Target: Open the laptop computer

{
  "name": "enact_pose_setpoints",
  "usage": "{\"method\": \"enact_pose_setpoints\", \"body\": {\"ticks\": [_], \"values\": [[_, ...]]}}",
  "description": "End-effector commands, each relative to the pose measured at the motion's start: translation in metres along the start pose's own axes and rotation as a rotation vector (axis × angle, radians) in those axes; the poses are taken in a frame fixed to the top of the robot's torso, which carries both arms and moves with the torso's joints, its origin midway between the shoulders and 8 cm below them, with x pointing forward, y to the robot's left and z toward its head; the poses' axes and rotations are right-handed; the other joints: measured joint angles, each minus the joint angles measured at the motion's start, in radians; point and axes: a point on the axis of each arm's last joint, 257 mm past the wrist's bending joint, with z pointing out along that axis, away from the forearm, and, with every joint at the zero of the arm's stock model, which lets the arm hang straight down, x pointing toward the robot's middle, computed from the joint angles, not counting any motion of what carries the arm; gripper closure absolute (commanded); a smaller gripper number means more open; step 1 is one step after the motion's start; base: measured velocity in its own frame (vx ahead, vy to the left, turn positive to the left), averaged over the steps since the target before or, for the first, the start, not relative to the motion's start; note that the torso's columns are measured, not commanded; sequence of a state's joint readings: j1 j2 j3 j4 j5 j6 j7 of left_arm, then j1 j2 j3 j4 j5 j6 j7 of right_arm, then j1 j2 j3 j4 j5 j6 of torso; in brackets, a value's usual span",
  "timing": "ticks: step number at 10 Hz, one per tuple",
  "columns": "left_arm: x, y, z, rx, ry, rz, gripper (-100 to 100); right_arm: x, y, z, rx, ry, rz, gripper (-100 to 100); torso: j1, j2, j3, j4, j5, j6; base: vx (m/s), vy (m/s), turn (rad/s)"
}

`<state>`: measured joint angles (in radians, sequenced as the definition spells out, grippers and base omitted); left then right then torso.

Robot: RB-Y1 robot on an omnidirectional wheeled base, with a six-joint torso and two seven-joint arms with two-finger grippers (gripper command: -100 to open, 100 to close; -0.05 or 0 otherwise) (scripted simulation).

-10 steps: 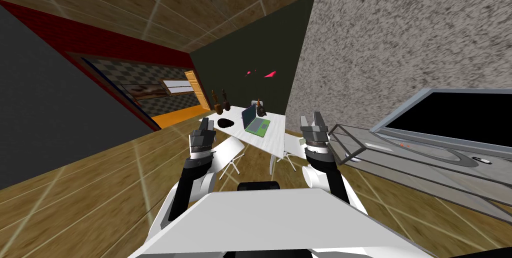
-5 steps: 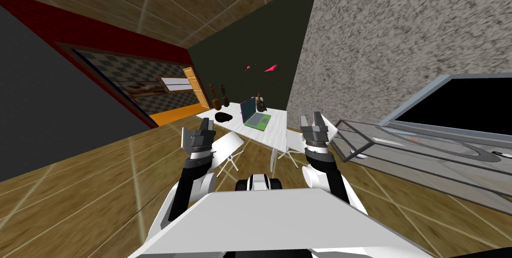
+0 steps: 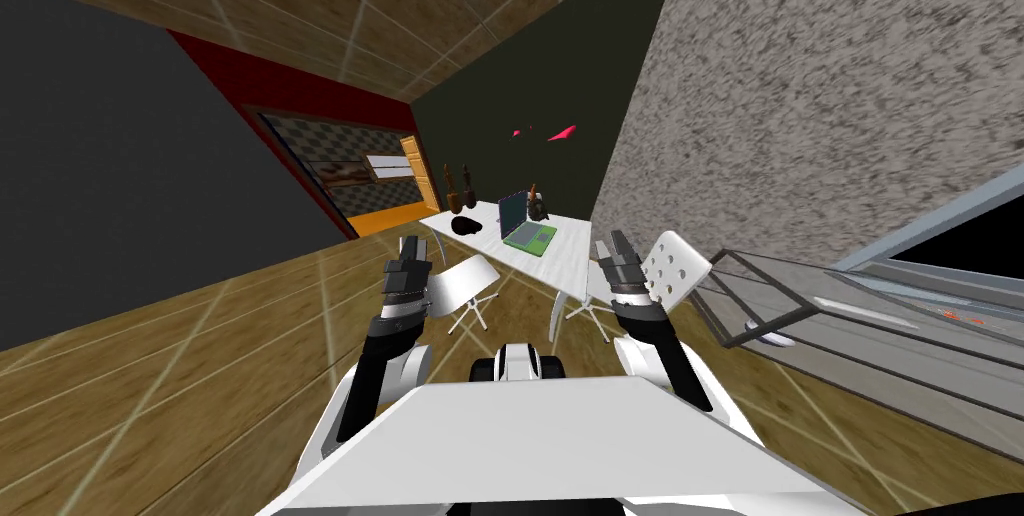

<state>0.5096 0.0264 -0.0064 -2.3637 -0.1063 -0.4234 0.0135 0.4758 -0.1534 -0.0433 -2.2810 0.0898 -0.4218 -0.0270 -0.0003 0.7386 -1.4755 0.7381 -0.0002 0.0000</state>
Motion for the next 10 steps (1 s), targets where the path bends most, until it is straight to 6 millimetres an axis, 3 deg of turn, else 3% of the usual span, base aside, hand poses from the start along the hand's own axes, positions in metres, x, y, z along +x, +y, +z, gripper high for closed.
{"method": "enact_pose_setpoints", "body": {"ticks": [1, 2, 3, 4, 5, 6, 7, 8, 9, 10], "values": [[0.000, 0.000, 0.000, 0.000, 0.000, 0.000, 0, -0.001, -0.042, -0.016, 0.130, 0.060, -0.081, -100, 0.002, 0.000, 0.000, 0.000, 0.001, 0.000, -0.122, 0.070, 0.407], [0.000, 0.000, 0.000, 0.000, 0.000, 0.000, 0, -0.004, -0.061, -0.023, 0.188, 0.083, -0.116, -100, 0.001, -0.001, 0.000, 0.000, 0.001, 0.000, -0.111, 0.091, 0.414], [0.000, 0.000, 0.000, 0.000, 0.000, 0.000, 0, -0.004, -0.061, -0.023, 0.188, 0.085, -0.117, -100, 0.002, -0.001, -0.001, 0.000, 0.001, 0.000, -0.077, 0.062, 0.123], [0.000, 0.000, 0.000, 0.000, 0.000, 0.000, 0, -0.007, -0.081, -0.032, 0.249, 0.110, -0.156, -100, -0.001, -0.003, -0.002, -0.001, 0.000, 0.001, -0.074, 0.047, 0.293], [0.000, 0.000, 0.000, 0.000, 0.000, 0.000, 0, -0.008, -0.082, -0.032, 0.251, 0.110, -0.156, -100, -0.002, -0.002, -0.002, -0.001, 0.000, 0.000, -0.052, 0.032, 0.133], [0.000, 0.000, 0.000, 0.000, 0.000, 0.000, 0, -0.013, -0.103, -0.043, 0.318, 0.137, -0.199, -100, -0.002, -0.002, -0.002, -0.001, 0.000, 0.001, -0.051, 0.054, 0.314], [0.000, 0.000, 0.000, 0.000, 0.000, 0.000, 0, -0.013, -0.103, -0.043, 0.318, 0.137, -0.199, -100, 0.001, -0.001, -0.001, 0.000, 0.000, -0.001, -0.047, 0.052, 0.144], [0.000, 0.000, 0.000, 0.000, 0.000, 0.000, 0, -0.020, -0.125, -0.056, 0.389, 0.164, -0.244, -100, 0.001, -0.001, -0.001, 0.000, 0.000, 0.001, -0.066, 0.061, 0.311], [0.000, 0.000, 0.000, 0.000, 0.000, 0.000, 0, -0.020, -0.125, -0.056, 0.389, 0.164, -0.244, -100, 0.001, 0.000, 0.000, 0.000, 0.000, -0.001, -0.061, 0.055, 0.167], [0.000, 0.000, 0.000, 0.000, 0.000, 0.000, 0, -0.030, -0.147, -0.071, 0.463, 0.192, -0.292, -100, 0.000, 0.000, 0.000, 0.000, 0.000, 0.000, -0.061, 0.071, 0.337]]}}
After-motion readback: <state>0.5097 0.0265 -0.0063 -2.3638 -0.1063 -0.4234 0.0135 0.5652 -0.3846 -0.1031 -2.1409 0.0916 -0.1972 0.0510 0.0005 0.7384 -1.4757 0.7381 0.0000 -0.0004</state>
